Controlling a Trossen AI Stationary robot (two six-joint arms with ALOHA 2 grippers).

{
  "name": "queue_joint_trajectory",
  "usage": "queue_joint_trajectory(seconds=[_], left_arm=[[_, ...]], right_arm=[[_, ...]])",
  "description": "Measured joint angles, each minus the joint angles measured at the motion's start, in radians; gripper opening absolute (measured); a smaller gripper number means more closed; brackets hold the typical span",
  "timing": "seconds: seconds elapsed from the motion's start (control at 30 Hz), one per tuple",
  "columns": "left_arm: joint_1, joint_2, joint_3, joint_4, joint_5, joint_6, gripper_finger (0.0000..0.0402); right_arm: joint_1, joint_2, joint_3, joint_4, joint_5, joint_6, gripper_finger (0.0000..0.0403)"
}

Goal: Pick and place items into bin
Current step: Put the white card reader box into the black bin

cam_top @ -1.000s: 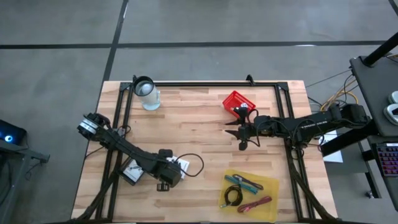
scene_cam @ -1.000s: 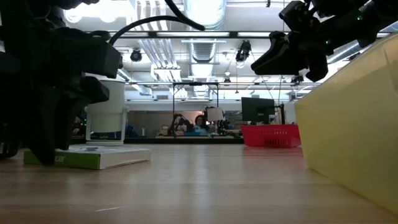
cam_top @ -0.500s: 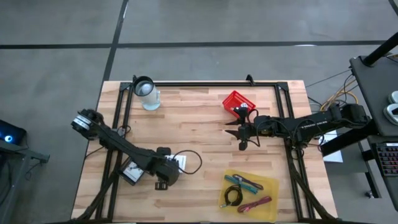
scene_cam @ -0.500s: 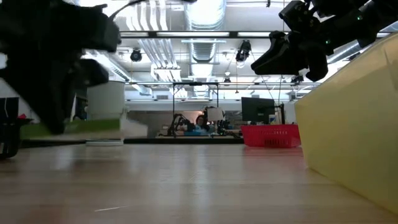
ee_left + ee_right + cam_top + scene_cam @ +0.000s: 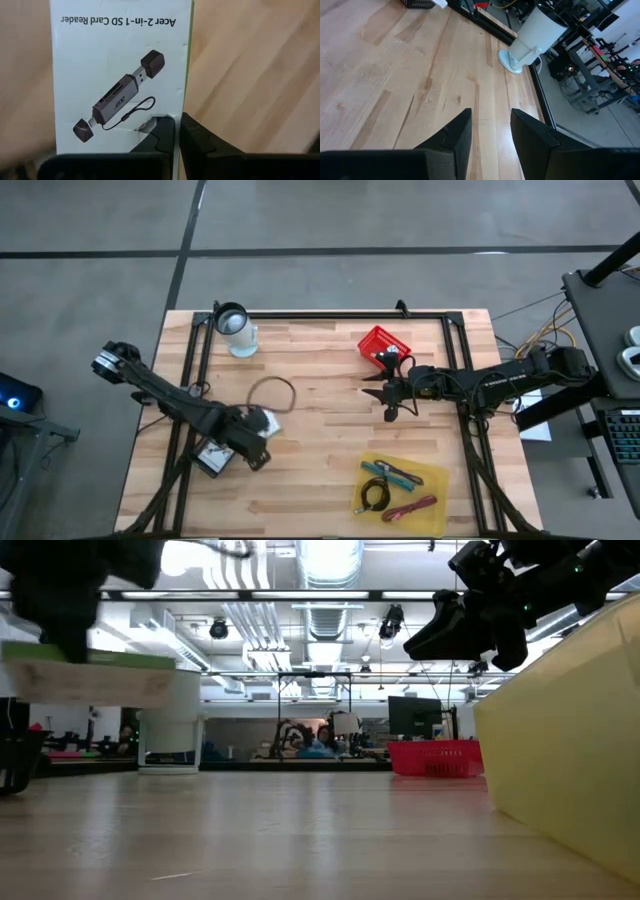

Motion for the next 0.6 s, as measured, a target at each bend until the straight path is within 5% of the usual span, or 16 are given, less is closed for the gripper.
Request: queue_joint_trajectory(seconds=[0.3,0.6], left_arm=[[-0.037,-0.028,-0.006,-0.080,0.166,-0.272,0.0000],[-0.081,-0.016,-0.007,-0.205,0.207,-0.483,0.0000]], right_arm=[[0.000,0.000,0.000,-0.001,0.000,0.000,0.0123],[0.000,0.000,0.000,-0.003,0.000,0.000,0.0123]])
